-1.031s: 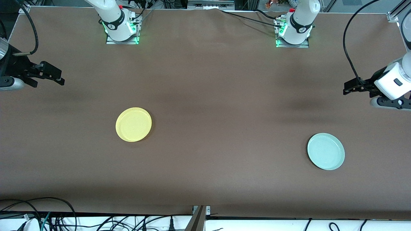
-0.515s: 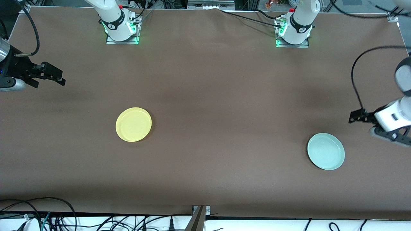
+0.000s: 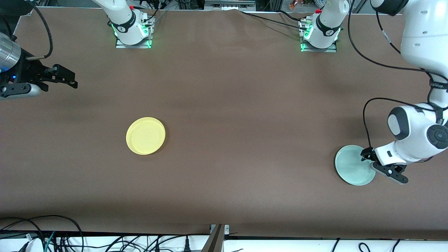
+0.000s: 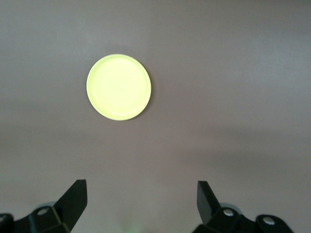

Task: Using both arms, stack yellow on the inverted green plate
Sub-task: 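Grasp the green plate rim with the left gripper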

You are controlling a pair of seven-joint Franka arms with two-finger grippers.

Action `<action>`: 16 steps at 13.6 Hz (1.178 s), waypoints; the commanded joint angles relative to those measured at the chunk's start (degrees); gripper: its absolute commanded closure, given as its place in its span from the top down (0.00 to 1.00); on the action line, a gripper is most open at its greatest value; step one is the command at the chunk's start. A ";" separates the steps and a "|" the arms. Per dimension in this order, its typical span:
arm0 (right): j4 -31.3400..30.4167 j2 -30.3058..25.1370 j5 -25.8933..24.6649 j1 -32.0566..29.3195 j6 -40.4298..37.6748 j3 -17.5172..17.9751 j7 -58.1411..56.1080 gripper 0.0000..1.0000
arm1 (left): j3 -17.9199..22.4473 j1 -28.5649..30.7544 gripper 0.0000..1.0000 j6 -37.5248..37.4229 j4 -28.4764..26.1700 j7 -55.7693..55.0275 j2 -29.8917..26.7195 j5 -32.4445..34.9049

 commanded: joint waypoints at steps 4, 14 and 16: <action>-1.45 -2.66 -1.85 0.10 -3.16 2.21 -0.16 1.00 | -1.21 3.10 0.91 -0.39 11.31 8.57 9.28 -0.22; -6.46 -4.59 -1.68 0.02 -0.26 2.12 0.02 1.00 | -1.22 3.46 0.00 -0.83 11.23 8.57 9.64 -4.96; -6.55 -4.41 -1.68 0.10 0.18 2.12 0.02 1.00 | -1.22 2.93 0.00 -0.92 11.23 8.48 9.02 -4.35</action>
